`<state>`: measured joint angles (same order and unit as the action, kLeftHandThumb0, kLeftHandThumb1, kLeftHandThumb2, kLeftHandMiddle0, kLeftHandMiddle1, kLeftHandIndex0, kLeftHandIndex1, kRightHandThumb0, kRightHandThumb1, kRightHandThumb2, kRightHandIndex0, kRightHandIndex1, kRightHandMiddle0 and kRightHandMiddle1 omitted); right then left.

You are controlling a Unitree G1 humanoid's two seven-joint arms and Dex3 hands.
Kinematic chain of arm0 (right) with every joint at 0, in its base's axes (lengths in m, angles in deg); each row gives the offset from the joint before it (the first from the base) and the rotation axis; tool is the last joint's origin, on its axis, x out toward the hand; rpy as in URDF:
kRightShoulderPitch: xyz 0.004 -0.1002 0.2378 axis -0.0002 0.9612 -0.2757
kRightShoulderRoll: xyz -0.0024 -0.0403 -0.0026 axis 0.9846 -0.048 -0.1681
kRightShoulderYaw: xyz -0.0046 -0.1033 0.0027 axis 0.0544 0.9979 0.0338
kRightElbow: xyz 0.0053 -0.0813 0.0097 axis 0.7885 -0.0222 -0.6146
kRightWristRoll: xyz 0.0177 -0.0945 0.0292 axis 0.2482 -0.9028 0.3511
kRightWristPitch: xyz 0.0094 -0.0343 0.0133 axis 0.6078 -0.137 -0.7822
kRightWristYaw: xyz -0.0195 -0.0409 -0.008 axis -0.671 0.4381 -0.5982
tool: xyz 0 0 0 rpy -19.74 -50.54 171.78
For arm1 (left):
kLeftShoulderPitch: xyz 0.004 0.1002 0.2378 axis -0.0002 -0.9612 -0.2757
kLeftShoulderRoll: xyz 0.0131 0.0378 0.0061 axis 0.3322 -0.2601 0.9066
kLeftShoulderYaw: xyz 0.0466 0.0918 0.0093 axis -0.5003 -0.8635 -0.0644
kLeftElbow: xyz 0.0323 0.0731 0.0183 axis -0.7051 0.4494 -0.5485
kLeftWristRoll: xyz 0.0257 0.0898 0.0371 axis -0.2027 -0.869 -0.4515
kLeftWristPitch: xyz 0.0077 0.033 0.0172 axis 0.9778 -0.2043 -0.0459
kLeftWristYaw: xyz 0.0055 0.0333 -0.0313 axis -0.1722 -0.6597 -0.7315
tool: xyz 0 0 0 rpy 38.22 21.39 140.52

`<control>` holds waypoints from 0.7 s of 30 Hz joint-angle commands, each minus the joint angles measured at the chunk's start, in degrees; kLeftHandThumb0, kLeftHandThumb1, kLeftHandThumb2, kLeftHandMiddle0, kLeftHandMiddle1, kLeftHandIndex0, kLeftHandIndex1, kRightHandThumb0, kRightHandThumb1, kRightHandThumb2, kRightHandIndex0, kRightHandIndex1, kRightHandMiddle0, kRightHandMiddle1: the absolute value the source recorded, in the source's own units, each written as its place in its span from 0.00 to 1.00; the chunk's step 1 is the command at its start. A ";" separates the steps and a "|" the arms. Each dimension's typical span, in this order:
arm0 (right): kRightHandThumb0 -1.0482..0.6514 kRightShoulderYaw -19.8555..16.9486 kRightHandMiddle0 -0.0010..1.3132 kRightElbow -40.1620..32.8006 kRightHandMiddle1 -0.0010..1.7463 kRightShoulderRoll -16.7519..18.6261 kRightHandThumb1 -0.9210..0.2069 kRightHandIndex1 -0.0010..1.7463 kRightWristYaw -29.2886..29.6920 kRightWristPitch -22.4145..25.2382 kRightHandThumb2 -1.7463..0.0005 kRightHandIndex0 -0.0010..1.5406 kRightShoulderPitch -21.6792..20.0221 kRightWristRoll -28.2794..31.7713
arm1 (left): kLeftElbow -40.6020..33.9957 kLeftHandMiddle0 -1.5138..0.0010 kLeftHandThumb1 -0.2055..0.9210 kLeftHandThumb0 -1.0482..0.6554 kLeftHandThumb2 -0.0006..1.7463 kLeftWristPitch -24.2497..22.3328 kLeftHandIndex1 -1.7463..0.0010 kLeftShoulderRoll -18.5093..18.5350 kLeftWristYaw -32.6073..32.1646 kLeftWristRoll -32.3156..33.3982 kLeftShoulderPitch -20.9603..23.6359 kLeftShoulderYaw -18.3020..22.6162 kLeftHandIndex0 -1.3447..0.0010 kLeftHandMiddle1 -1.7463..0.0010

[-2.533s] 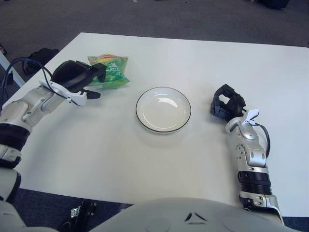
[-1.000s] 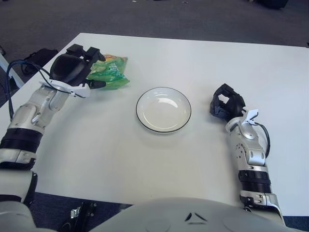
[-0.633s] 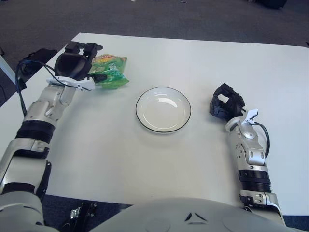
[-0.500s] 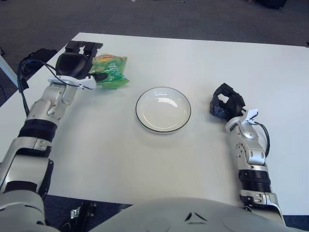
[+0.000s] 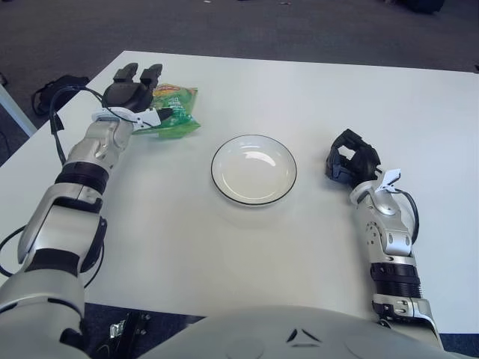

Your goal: Put the snack into the plate.

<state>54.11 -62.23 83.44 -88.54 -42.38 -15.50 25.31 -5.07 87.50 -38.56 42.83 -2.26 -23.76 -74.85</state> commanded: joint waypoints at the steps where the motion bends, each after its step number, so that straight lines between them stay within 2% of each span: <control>1: 0.32 -0.44 0.49 3.30 1.00 0.48 0.57 1.00 -0.11 1.24 0.22 0.75 4.47 -0.13 | 2.48 1.00 1.00 0.04 0.61 -0.04 0.92 -1.53 3.61 1.94 2.71 -0.71 1.00 1.00; 11: 0.33 0.28 0.49 3.34 1.00 0.43 0.56 1.00 0.40 0.86 0.23 0.74 4.49 -1.29 | 5.66 0.98 1.00 0.06 0.71 0.62 0.84 -3.43 10.19 5.44 4.69 -1.65 1.00 0.99; 16: 0.33 0.50 0.49 2.97 1.00 0.49 0.56 1.00 0.52 1.15 0.23 0.74 4.62 -1.88 | 7.16 0.95 1.00 0.08 0.72 2.43 0.80 -4.06 13.54 7.03 3.85 -2.33 1.00 0.98; 21: 0.33 0.61 0.48 2.36 1.00 0.58 0.56 1.00 0.30 1.54 0.23 0.74 4.90 -1.91 | 8.14 0.93 1.00 0.09 0.73 5.58 0.75 -2.84 18.83 8.80 2.94 -2.62 1.00 0.97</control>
<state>54.57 -62.23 83.24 -88.27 -42.65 -15.36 23.57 2.09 91.33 -42.31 58.45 5.64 -20.11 -76.92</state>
